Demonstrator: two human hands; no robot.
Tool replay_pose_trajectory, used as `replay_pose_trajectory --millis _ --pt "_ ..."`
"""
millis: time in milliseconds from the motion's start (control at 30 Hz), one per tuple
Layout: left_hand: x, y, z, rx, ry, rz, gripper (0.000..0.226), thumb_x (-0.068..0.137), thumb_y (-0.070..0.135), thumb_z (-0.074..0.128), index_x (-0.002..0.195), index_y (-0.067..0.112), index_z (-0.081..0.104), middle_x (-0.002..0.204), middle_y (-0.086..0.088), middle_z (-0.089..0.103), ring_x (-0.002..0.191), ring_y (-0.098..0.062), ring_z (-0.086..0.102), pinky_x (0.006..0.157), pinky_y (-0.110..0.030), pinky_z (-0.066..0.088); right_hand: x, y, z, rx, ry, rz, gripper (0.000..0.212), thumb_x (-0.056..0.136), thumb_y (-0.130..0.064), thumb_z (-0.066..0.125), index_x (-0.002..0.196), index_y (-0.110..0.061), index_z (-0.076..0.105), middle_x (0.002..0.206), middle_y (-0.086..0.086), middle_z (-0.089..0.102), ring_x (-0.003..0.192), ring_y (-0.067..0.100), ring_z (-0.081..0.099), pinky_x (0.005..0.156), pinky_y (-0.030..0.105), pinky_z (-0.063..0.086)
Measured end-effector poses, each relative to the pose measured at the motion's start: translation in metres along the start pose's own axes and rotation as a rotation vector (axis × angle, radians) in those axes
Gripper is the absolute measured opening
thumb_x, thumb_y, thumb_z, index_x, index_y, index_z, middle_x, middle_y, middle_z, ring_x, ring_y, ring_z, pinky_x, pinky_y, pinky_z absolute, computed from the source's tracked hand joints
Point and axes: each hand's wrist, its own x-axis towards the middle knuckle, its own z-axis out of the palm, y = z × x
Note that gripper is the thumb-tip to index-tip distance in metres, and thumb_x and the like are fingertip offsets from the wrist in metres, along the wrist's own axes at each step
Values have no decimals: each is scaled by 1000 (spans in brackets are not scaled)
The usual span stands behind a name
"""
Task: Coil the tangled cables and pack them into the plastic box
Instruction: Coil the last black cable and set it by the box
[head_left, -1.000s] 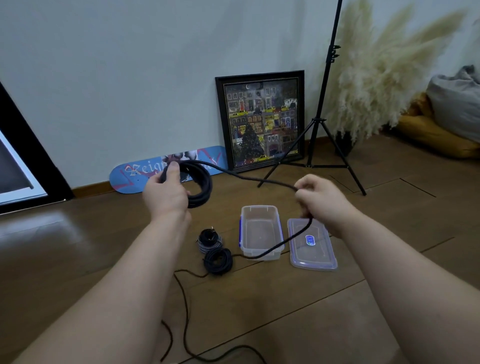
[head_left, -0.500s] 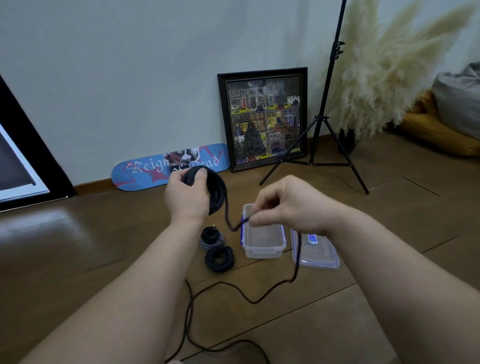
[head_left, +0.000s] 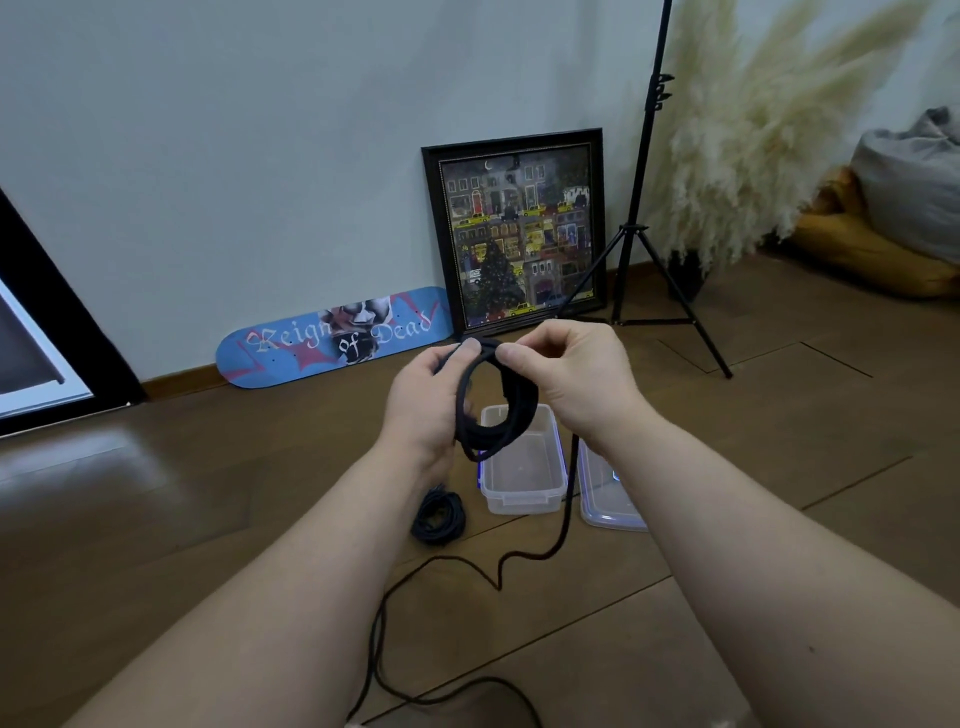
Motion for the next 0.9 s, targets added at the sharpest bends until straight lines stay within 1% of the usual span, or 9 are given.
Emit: replay_pose_trajectory --millis 100,167,267,333,433,567,667,767,900 --pt "-3 1 3 -62 -72 -123 27 100 38 50 88 16 60 55 2 41 45 -10 33 51 -26 28 -1 3 2 -132 44 -15 15 83 -29 75 75 -18 70 74 -2 68 76 20 66 76 44 55" --pt "-6 -1 6 -26 -106 -105 26 99 39 52 87 17 58 56 3 41 46 -9 33 52 -26 28 0 5 2 -137 80 -2 16 83 -30 75 73 -21 68 73 -4 67 76 18 65 76 43 55" --pt "-5 -3 7 41 -99 -4 15 97 29 58 93 15 62 58 4 41 50 -9 32 54 -27 28 -1 5 2 -89 104 8 16 81 -30 77 73 -18 70 71 -3 67 75 19 65 75 44 55" --pt "-5 -4 6 56 -112 4 13 97 28 59 96 15 62 58 5 41 51 -10 31 55 -27 28 -1 4 3 -30 132 30 17 80 -30 78 73 -15 71 72 1 69 75 23 67 74 46 56" --pt "-7 -5 5 64 -158 -21 17 97 32 57 90 16 61 57 5 41 49 -9 31 54 -25 28 1 2 2 92 170 33 16 78 -21 80 74 -8 71 75 11 71 73 28 67 73 47 57" --pt "-7 -5 6 24 -130 -3 20 98 32 56 87 17 60 55 5 39 46 -8 29 52 -26 26 1 5 1 137 115 55 20 80 -22 79 76 -5 70 79 16 70 70 20 61 74 46 54" --pt "-6 -5 7 -11 -43 32 24 99 31 54 82 15 59 52 5 35 43 -8 25 51 -28 23 1 9 0 123 67 73 19 81 -24 78 87 -10 68 81 7 67 75 13 59 78 39 53" --pt "-2 -2 5 -77 43 55 27 99 33 55 78 16 55 51 6 32 44 -8 24 52 -29 21 -2 9 -1 30 -55 54 33 80 -23 76 107 -17 59 87 -6 59 78 6 55 77 27 48" --pt "0 2 3 -170 82 36 27 99 33 55 79 15 54 50 6 32 41 -8 25 48 -25 24 -6 9 0 -290 -47 -167 45 87 -22 67 129 -28 53 98 -10 56 86 4 51 76 22 40"
